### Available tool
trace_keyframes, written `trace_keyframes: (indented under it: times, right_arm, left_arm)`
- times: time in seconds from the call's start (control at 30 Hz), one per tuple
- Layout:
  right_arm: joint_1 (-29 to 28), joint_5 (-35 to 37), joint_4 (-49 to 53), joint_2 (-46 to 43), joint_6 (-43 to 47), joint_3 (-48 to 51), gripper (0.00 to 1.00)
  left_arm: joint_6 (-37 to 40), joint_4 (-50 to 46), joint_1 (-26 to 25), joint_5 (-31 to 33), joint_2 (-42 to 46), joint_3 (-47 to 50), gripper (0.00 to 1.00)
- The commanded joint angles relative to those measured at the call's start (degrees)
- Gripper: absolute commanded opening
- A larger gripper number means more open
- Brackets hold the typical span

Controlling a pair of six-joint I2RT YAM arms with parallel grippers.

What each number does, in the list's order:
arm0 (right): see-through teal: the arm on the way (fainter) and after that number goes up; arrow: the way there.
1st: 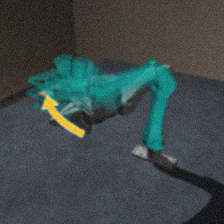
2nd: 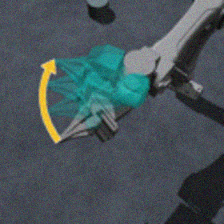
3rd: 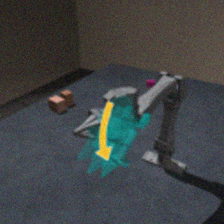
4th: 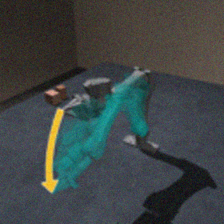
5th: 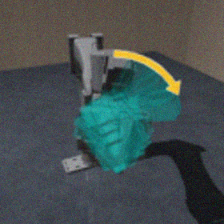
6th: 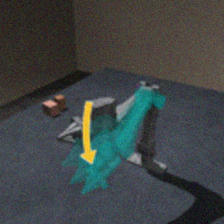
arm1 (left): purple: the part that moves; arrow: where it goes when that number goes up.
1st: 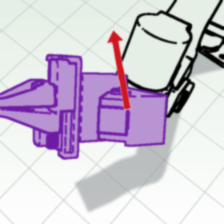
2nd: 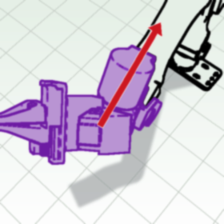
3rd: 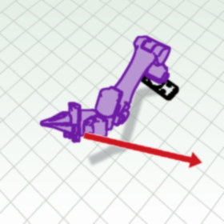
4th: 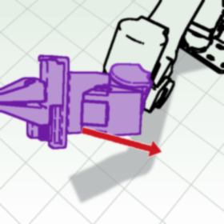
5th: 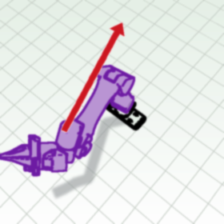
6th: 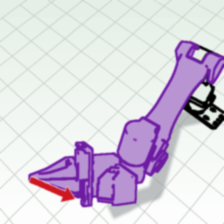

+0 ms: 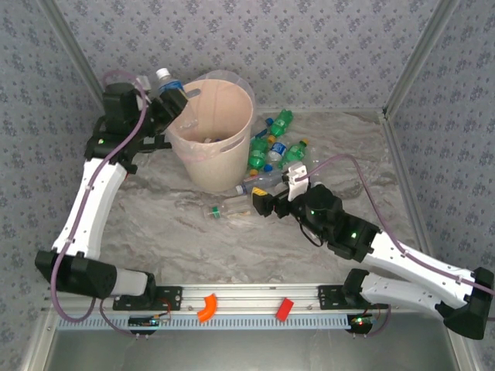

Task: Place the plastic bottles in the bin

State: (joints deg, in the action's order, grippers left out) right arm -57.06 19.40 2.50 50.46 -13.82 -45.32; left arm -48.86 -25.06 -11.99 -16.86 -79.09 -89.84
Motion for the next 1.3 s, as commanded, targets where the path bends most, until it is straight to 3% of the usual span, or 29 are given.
trace_keyframes:
  times: [0.0, 0.37, 0.5, 0.7, 0.8, 1.27]
  right_arm:
    - [-0.5, 2.8, 2.5, -0.7, -1.8, 0.5, 0.99]
    - [-0.7, 3.5, 3.2, -1.6, 0.1, -0.8, 0.99]
    - [-0.7, 3.6, 3.2, -1.5, -0.1, -0.5, 0.99]
    - [-0.7, 3.8, 2.8, -1.1, 0.2, -0.4, 1.00]
    - [-0.7, 3.8, 2.5, -0.7, 0.3, -0.5, 0.99]
    - [1.0, -1.1, 0.5, 6.1, 1.2, -1.0, 0.99]
  left_arm:
    - [1.2, 1.1, -2.5, 0.4, -3.2, -5.0, 0.65]
    - [1.1, -2.6, -8.6, 3.2, -12.7, -12.2, 0.65]
    - [1.1, -3.3, -8.8, 3.5, -13.2, -12.8, 0.77]
    - [2.5, -4.9, -8.8, 4.8, -12.0, -13.2, 0.95]
    - [3.6, -5.9, -8.8, 5.3, -11.1, -13.0, 1.00]
    - [11.0, -4.8, -10.5, 8.1, 0.5, -1.4, 1.00]
